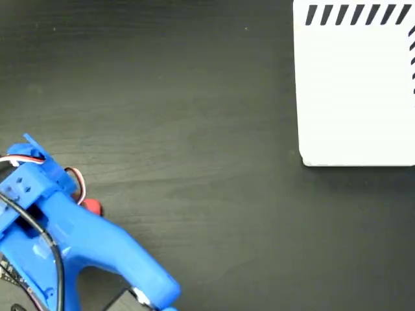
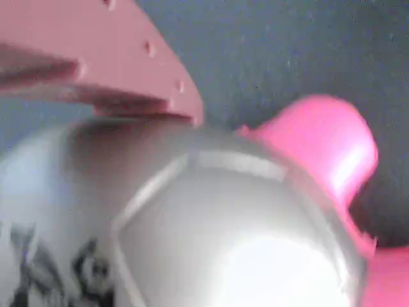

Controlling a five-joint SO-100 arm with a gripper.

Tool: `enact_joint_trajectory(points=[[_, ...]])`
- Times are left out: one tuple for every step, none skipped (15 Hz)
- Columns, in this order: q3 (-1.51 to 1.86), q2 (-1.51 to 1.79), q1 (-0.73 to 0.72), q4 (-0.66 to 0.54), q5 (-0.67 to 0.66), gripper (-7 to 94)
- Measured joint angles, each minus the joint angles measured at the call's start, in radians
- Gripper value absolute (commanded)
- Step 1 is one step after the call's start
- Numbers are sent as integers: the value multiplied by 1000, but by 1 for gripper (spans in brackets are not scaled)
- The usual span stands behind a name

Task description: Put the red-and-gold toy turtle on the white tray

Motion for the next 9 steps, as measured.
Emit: enact_joint_trajectory(points=[[-3,-2,-3,-3,0,5],[-5,-6,-3,-3,0,0],[-5,-6,-3,-3,0,0],[-8,-6,-3,-3,0,0],[-11,-6,-3,-3,0,0],[-12,-6,-3,-3,0,0],[-23,-8,-3,11,2,0],[-38,-9,5,48,8,0],[-63,-9,15,91,14,0]])
